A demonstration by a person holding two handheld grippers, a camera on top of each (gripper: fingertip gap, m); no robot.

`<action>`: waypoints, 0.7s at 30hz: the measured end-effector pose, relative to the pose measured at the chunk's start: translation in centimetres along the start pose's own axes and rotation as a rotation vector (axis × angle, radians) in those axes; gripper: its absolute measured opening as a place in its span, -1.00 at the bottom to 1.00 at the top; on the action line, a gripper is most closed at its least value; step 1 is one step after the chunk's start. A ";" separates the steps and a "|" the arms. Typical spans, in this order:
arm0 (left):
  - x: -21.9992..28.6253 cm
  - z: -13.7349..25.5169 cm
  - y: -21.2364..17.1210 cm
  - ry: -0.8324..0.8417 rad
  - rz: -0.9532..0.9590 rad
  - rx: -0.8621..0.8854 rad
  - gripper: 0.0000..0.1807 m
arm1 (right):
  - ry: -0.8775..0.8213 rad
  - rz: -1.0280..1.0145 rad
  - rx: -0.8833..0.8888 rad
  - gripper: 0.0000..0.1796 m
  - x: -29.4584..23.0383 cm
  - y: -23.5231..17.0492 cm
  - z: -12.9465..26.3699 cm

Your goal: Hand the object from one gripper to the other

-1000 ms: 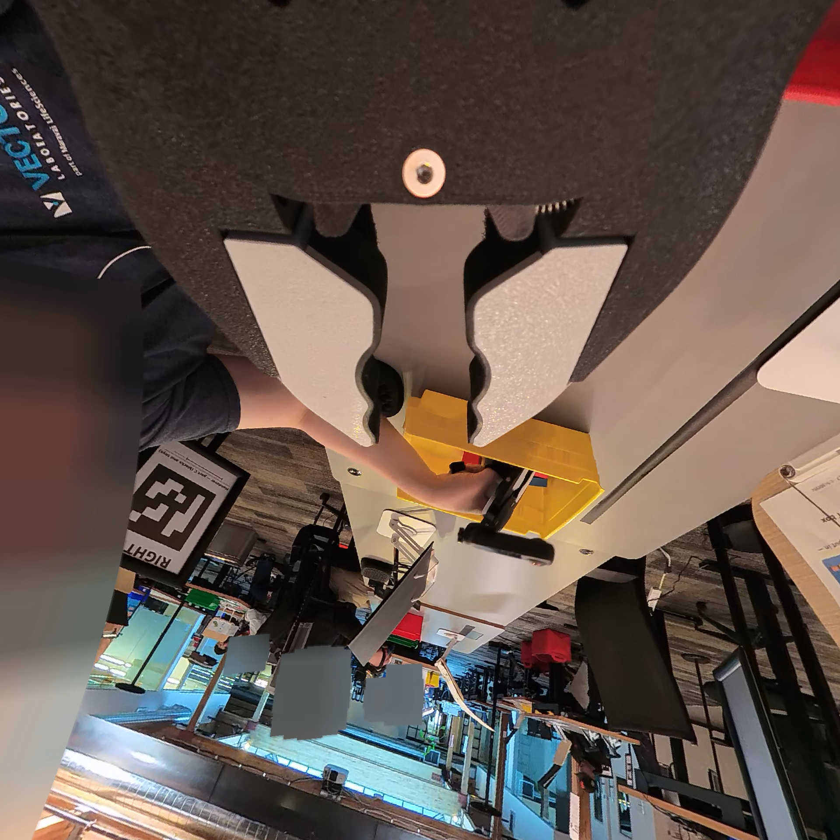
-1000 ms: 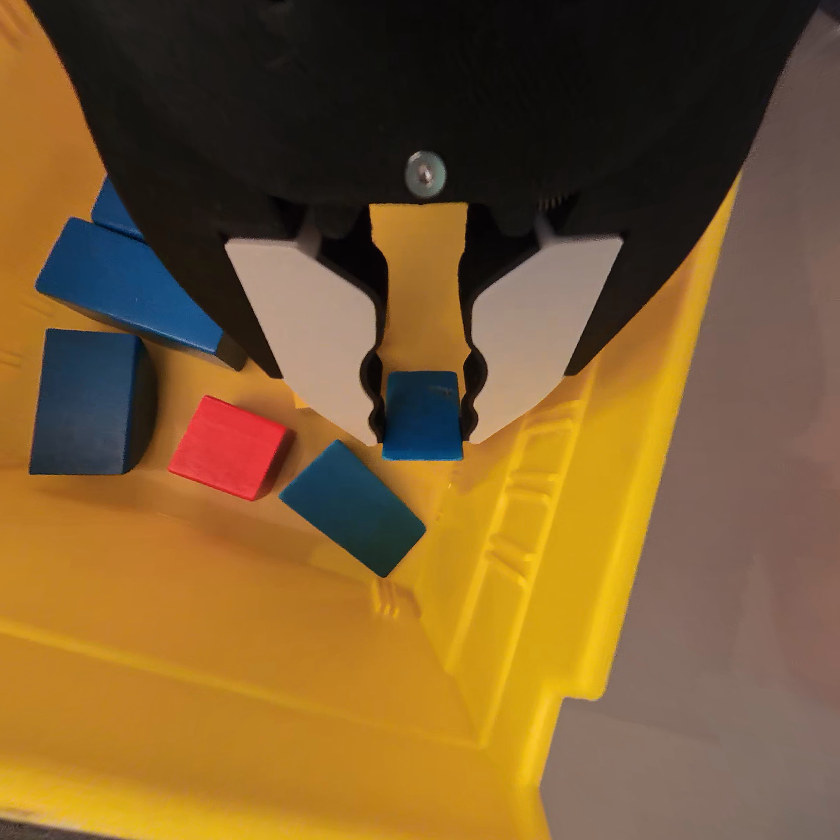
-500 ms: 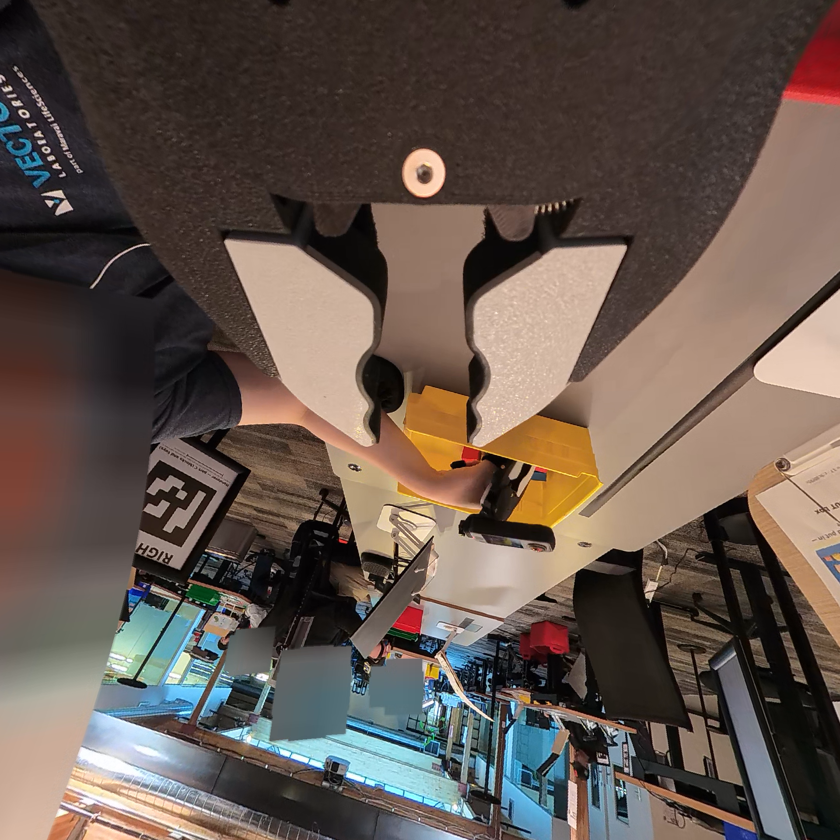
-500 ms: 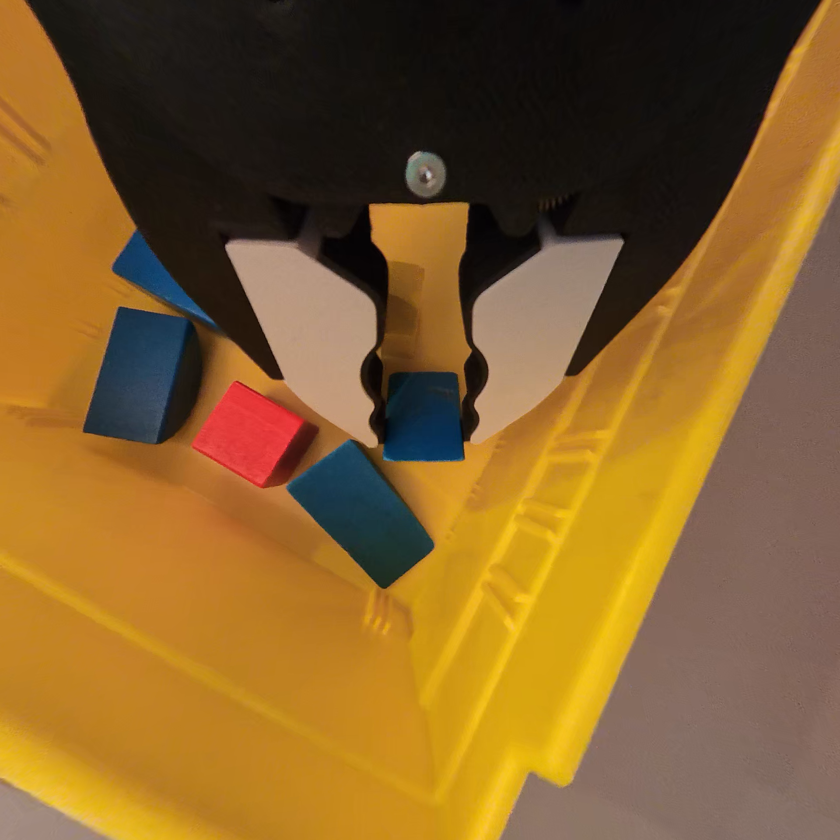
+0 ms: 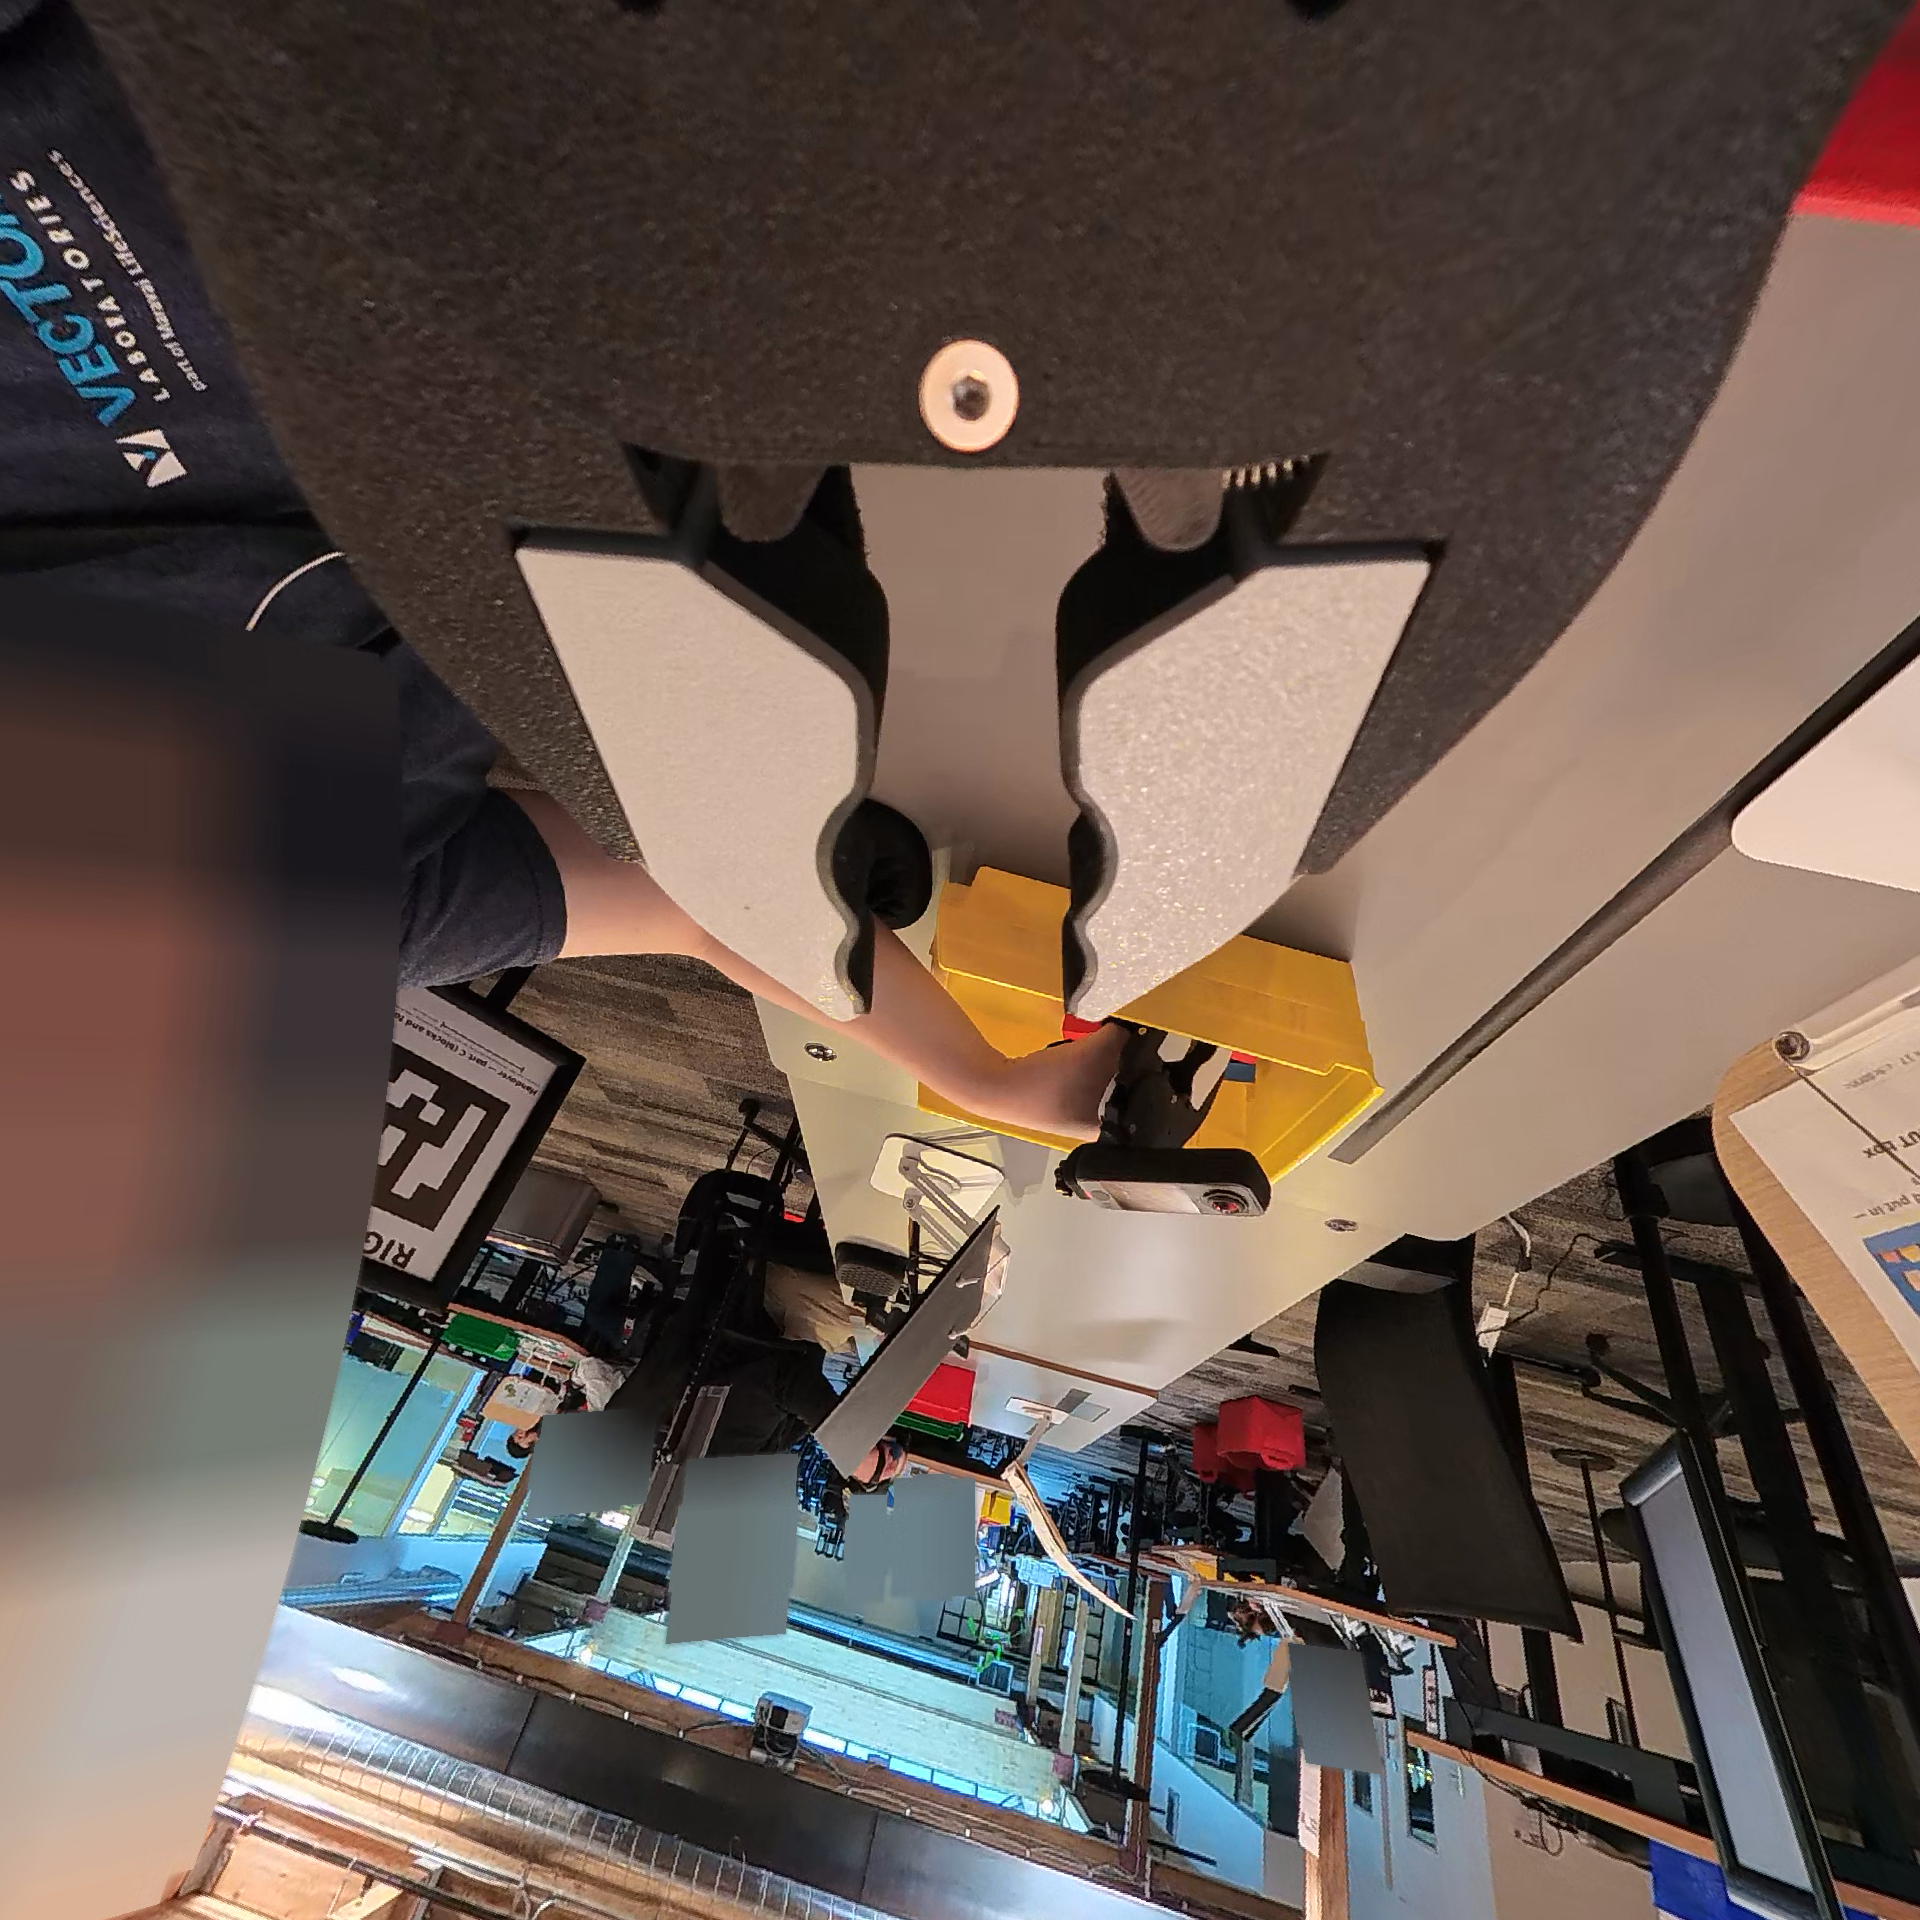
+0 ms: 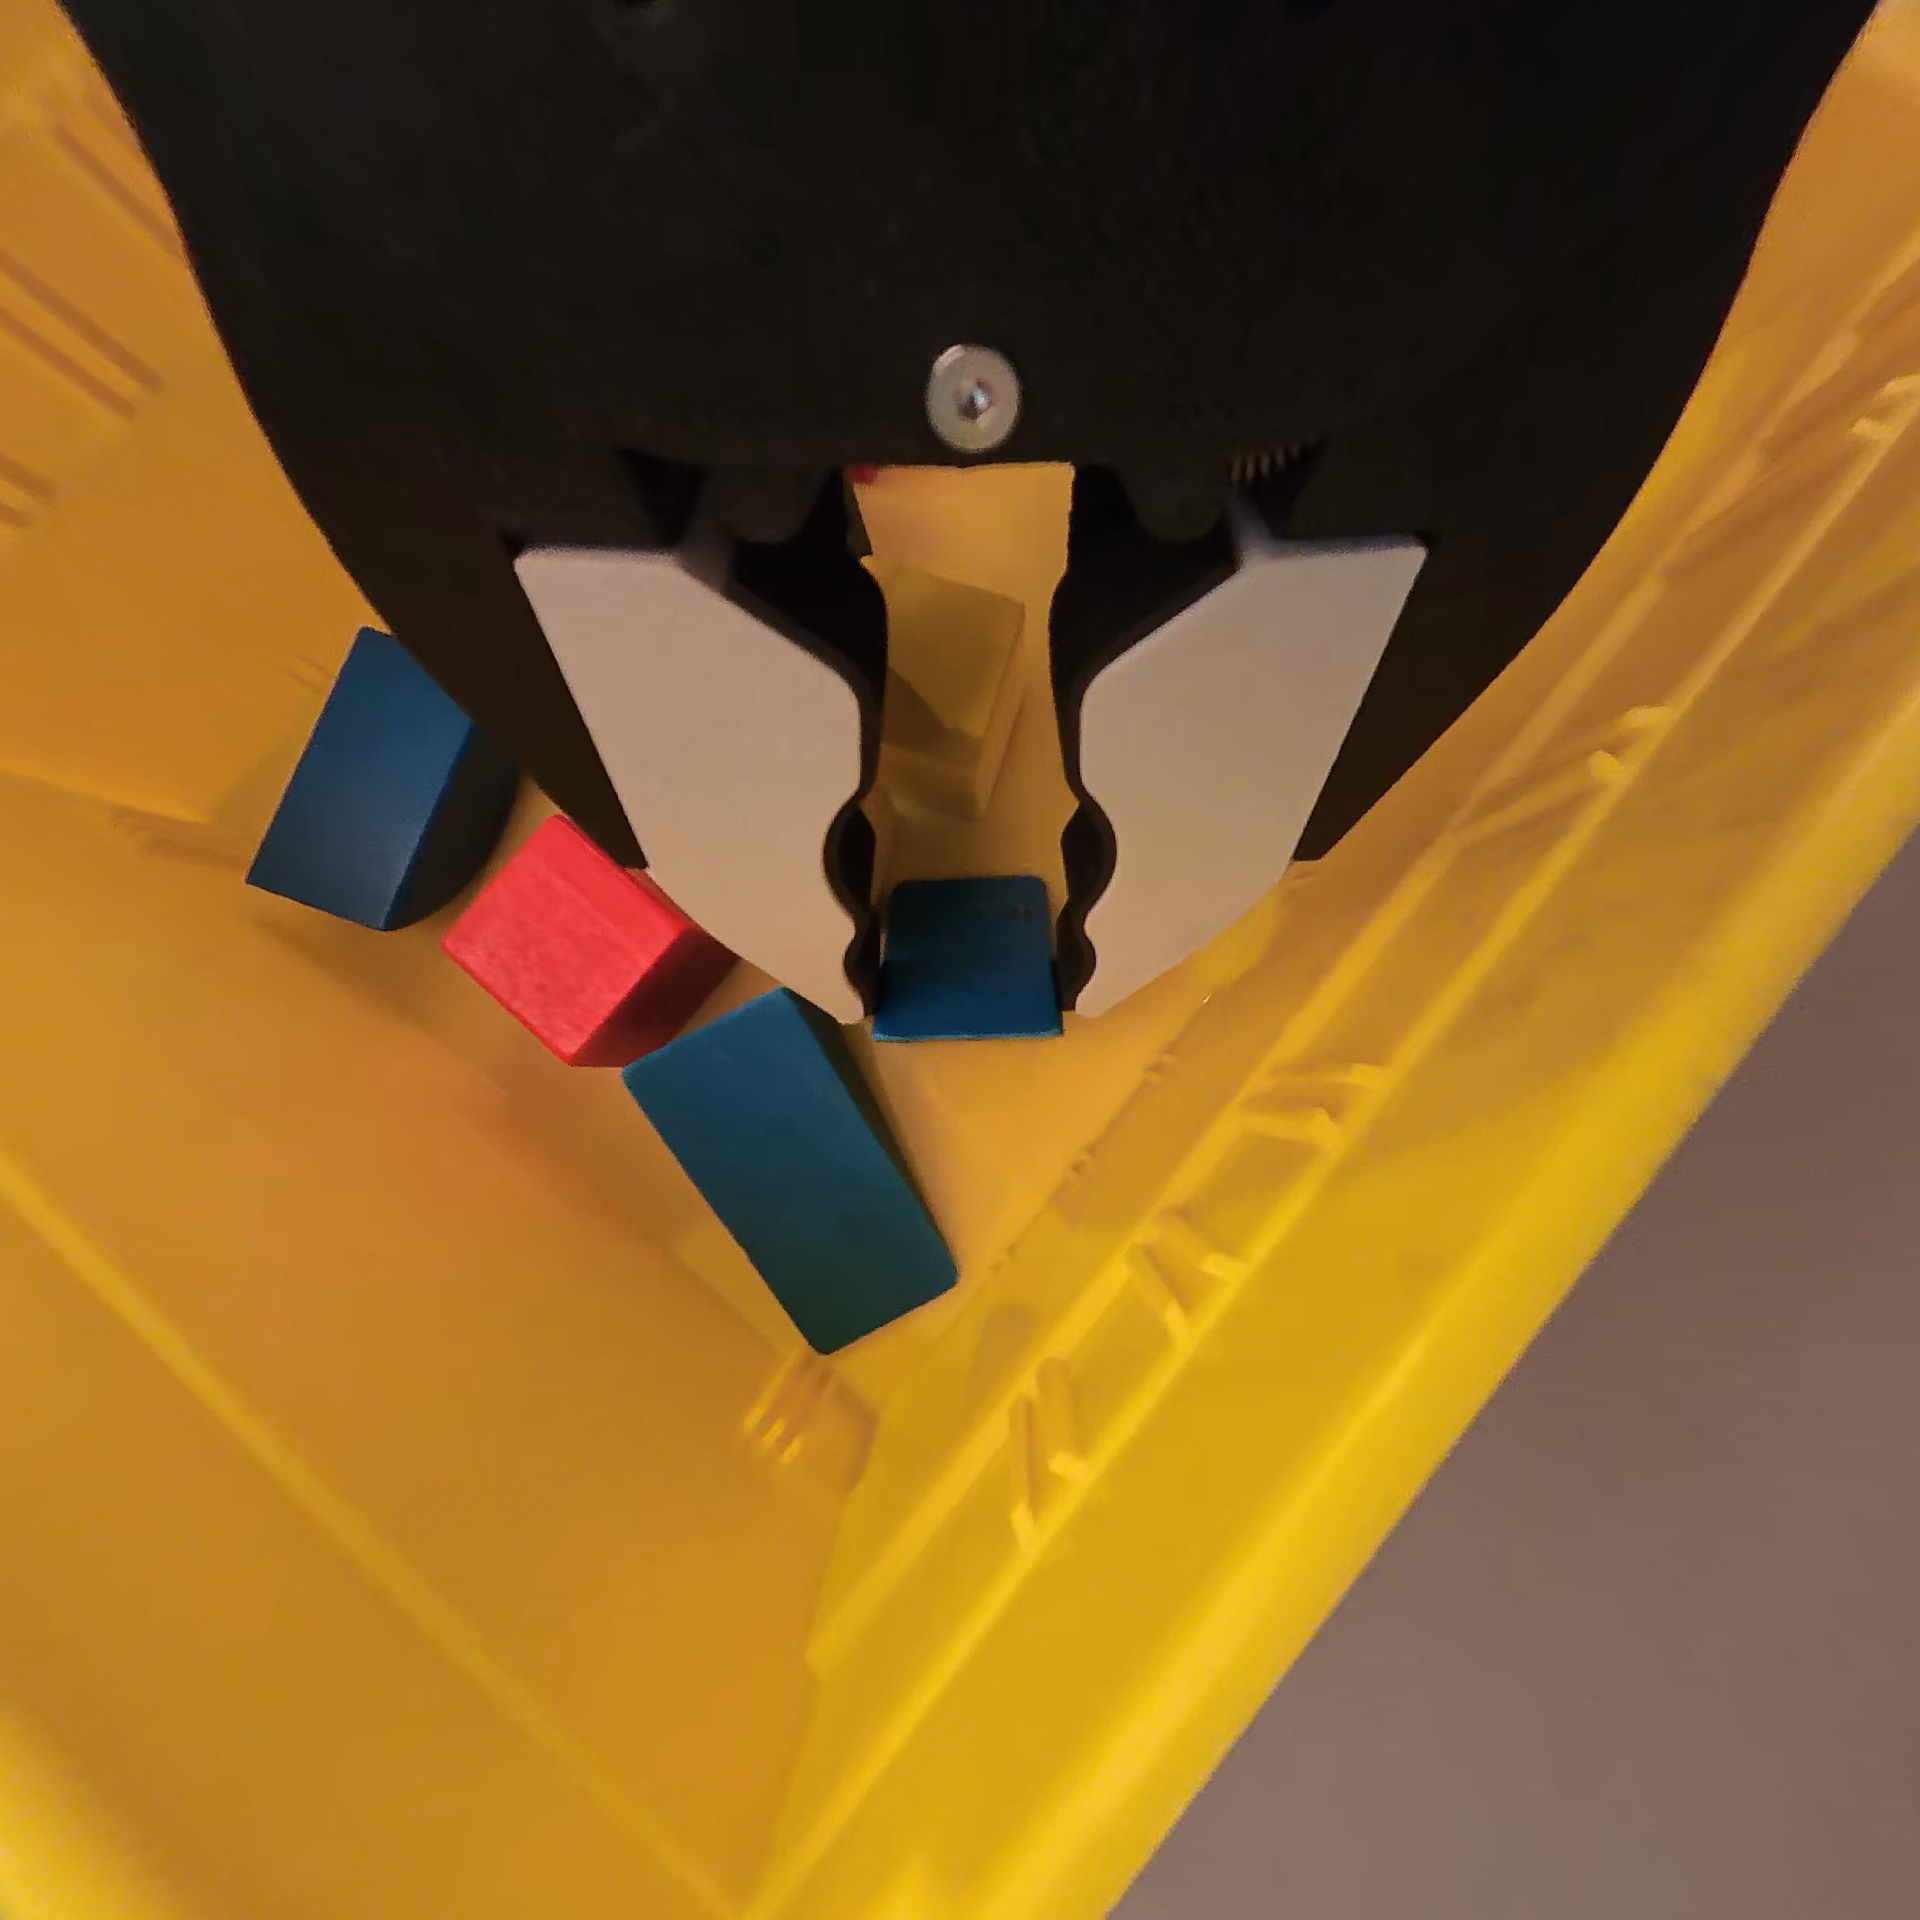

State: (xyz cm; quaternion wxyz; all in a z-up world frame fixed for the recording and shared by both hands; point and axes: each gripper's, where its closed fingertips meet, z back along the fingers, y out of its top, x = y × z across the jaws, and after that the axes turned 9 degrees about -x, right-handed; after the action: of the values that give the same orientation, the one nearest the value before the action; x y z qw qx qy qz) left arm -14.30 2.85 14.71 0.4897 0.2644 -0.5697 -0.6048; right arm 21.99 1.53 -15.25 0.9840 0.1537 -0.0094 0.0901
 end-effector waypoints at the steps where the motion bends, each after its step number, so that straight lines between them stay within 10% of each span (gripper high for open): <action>1: 0.0 0.0 0.0 -0.002 0.001 -0.001 -0.62 | 0.014 0.001 0.003 -0.62 -0.2 0.0 0.0; 13: -1.3 3.2 0.6 0.104 0.004 0.057 -0.62 | -0.063 -0.014 0.164 -0.61 1.3 0.4 6.7; 21: -13.1 12.2 -6.4 0.825 0.136 -0.141 -0.65 | -0.294 -0.020 0.587 -0.61 2.0 2.6 19.1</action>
State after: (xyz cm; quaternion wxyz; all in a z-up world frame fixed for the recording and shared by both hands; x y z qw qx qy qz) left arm -21.87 19.02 8.13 0.7323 0.4120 -0.2992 -0.4522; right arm 23.71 -1.52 3.80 0.8865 0.4423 -0.1237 0.0560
